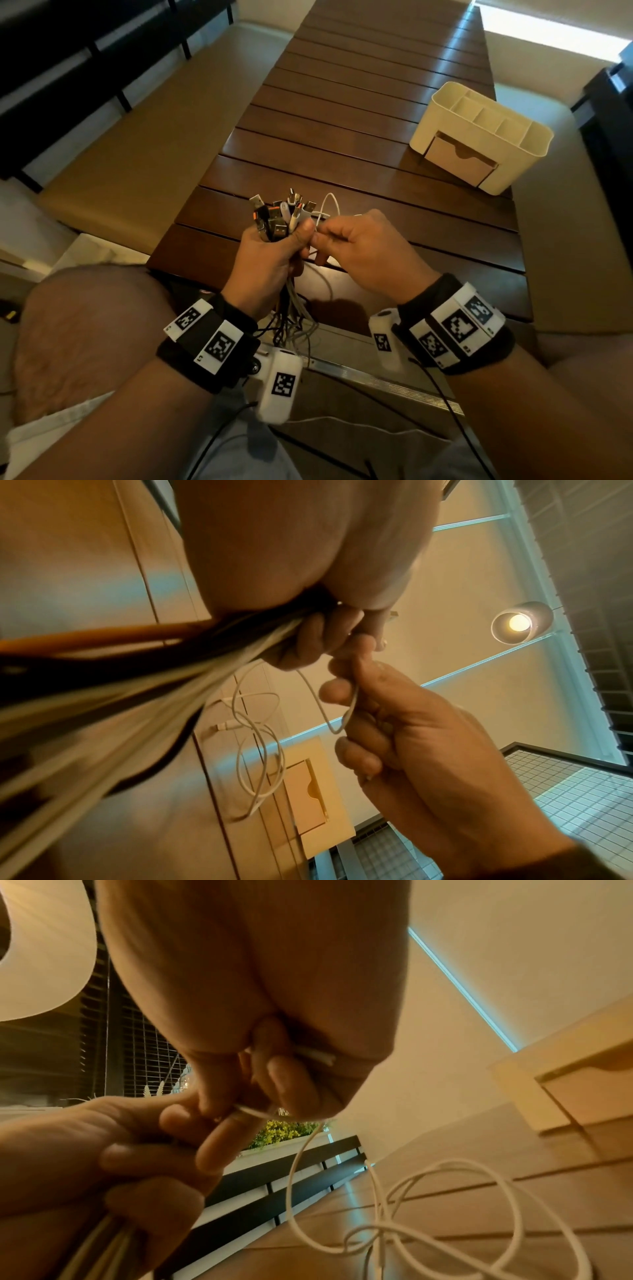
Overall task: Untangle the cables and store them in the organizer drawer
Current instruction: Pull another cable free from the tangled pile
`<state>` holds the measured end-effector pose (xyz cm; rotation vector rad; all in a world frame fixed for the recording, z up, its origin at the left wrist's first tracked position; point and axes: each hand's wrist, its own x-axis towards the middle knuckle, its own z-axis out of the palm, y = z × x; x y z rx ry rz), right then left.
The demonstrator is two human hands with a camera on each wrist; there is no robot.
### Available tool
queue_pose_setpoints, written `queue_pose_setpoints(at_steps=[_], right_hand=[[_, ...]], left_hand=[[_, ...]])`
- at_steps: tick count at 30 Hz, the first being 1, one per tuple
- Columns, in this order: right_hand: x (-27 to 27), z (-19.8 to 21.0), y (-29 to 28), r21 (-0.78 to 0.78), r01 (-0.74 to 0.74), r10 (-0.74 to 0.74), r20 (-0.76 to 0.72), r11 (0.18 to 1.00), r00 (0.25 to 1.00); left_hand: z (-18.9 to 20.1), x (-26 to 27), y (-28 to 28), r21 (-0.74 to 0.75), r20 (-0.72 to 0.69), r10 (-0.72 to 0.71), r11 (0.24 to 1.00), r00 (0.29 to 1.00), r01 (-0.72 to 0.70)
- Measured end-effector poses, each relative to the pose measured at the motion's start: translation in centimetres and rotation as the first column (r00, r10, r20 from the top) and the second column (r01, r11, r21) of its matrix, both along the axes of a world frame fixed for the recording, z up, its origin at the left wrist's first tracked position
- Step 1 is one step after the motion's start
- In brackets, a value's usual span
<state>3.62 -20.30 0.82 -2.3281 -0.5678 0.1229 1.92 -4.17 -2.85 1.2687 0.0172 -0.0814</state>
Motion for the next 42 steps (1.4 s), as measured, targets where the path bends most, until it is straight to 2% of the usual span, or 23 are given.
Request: queue_pose_setpoints(at_steps=[5, 12, 15, 18, 20, 24, 27, 31, 34, 38, 42], right_hand=[[0.5, 0.2, -0.6, -0.083, -0.074, 0.082, 0.093, 0.994, 0.992], [0.0, 0.1, -0.1, -0.055, -0.097, 0.108, 0.253, 0.994, 0.962], [0.0, -0.2, -0.1, 0.006, -0.075, 0.073, 0.189, 0.997, 0.979], [0.1, -0.4, -0.7, 0.034, -0.05, 0.049, 0.033, 0.998, 0.998], [0.2, -0.2, -1.1, 0.021, -0.066, 0.067, -0.039, 0.998, 0.997], [0.1, 0.8, -1.5, 0.032, -0.082, 0.084, -0.063, 0.996, 0.994], [0.1, 1.3, -2.1, 0.063, -0.067, 0.073, -0.087, 0.996, 0.994], [0.4, 0.5, -3.4, -0.017, -0.01, 0.007, -0.158, 1.0, 0.987], [0.6, 0.5, -4.0, 0.002, 0.037, -0.037, -0.15, 0.999, 0.988], [0.7, 2.2, -4.8, 0.184, 0.135, -0.123, -0.076, 0.974, 0.99], [0.5, 3.6, -4.8, 0.271, 0.092, -0.088, -0.026, 0.958, 0.996]], left_hand=[[1.1, 0.6, -0.3, 0.0, -0.016, -0.015, 1.0, 1.0, 0.015], [2.0, 0.4, 0.0, 0.055, -0.015, -0.007, 0.998, 1.0, 0.007], [2.9, 0.5, 0.3, 0.025, 0.037, 0.041, 0.999, 0.998, -0.042], [3.7, 1.2, 1.1, -0.051, 0.086, 0.107, 0.993, 0.991, -0.103], [4.0, 1.6, 1.2, -0.044, 0.116, 0.129, 0.991, 0.985, -0.125], [4.7, 1.4, 0.1, -0.161, 0.067, 0.08, 0.985, 0.995, -0.069], [5.8, 1.3, -0.1, -0.209, 0.059, 0.093, 0.975, 0.994, -0.079], [7.4, 2.1, 1.5, -0.342, 0.051, 0.112, 0.936, 0.992, -0.088], [8.0, 2.1, 1.7, -0.276, 0.086, 0.086, 0.959, 0.993, -0.059], [7.9, 1.7, 0.4, 0.021, 0.112, 0.07, 0.997, 0.991, -0.072], [8.7, 0.9, -1.7, 0.229, 0.189, 0.054, 0.968, 0.98, -0.098]])
